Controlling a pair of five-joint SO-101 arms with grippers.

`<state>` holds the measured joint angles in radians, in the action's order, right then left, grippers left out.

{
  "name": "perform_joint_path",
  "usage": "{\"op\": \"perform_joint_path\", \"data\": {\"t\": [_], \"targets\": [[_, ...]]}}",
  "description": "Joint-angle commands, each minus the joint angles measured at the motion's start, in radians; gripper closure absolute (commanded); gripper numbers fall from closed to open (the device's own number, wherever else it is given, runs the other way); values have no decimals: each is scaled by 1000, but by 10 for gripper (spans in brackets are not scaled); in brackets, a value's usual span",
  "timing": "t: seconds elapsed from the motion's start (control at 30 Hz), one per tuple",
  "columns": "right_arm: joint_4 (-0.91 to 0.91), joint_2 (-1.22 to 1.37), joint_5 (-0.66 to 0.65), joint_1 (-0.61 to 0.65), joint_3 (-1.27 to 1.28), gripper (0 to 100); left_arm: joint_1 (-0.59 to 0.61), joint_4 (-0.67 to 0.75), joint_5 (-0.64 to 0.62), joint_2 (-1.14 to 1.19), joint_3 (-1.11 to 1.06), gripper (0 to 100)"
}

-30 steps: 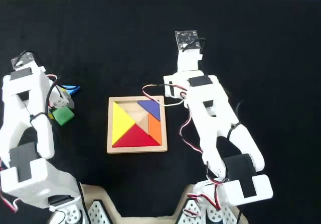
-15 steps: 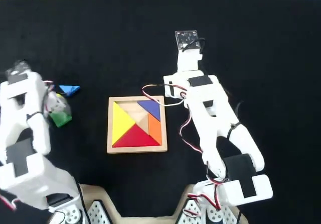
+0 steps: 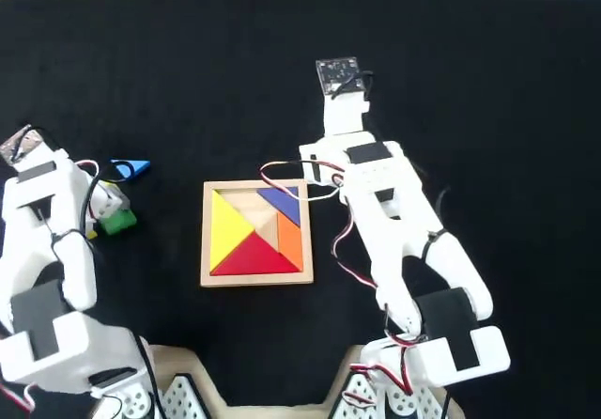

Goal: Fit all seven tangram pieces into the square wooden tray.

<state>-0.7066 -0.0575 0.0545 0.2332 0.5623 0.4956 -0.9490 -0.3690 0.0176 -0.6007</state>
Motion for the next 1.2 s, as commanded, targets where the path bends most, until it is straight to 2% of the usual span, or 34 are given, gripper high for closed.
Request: {"op": "perform_joint_path", "data": {"t": [0.0,0.33,0.53,0.6,0.73,0.9,1.17], "targets": [[18,-53,-11,17,-1,986,-16,20,-8,54,59,753],[18,-53,-11,17,-1,986,-12,-83,31,107,165,758],[18,-53,-12,17,-1,986,-15,-86,43,115,168,759],[18,-53,-12,17,-1,986,-15,-86,43,117,168,788],[18,-53,-12,15,-1,986,-15,-86,48,109,170,927],[18,-53,-12,14,-2,986,-16,-92,57,117,170,939],[20,-59,-12,-9,-4,986,-21,-138,218,74,236,940]]}}
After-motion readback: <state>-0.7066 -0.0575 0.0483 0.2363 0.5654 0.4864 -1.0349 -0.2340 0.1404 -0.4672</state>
